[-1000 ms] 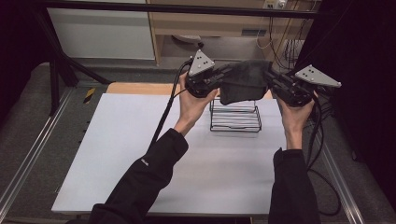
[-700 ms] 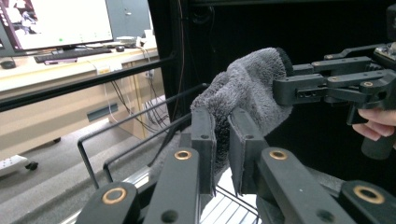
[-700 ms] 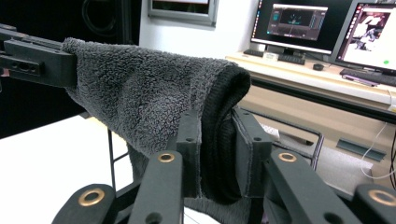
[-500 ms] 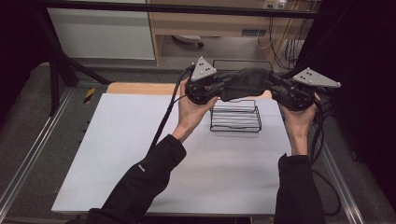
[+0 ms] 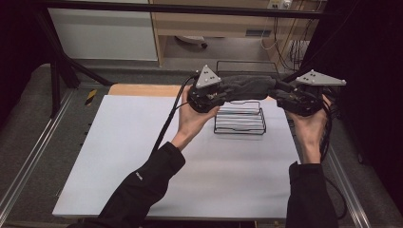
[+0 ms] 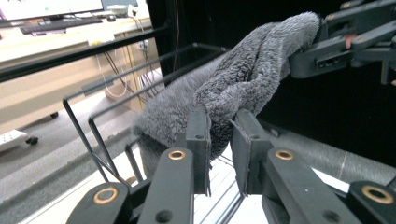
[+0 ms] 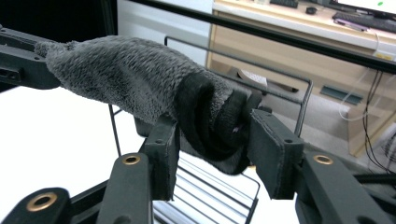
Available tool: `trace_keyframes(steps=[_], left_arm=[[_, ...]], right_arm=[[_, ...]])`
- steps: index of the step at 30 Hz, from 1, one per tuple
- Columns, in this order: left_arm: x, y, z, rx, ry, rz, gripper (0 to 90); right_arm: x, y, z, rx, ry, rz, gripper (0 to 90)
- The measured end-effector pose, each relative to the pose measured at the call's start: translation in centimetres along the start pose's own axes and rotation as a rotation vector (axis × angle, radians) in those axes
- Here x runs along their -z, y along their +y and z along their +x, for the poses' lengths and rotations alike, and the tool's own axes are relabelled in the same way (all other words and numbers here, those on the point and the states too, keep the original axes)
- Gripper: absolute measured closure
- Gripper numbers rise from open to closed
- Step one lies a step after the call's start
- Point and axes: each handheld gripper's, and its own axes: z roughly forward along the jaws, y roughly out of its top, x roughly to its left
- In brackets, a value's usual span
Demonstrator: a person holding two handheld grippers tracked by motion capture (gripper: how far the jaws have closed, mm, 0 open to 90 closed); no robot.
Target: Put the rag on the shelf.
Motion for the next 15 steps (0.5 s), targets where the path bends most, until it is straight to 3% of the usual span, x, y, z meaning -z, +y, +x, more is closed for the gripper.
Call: trace_keyframes(steps=[9,15], left_arm=[[-0.6,-1.4,-0.6,-0.028,0.007,0.066,71.7],[-1.2,-2.8,-0.3,0.012,0.005,0.115,63.6]], right_arm=[[0.0,-2.0,0.2,-0.047,0.001,0.033,47.2],[-0.8,-3.8,0.2,-0.089,0.009,0.059,38.7]])
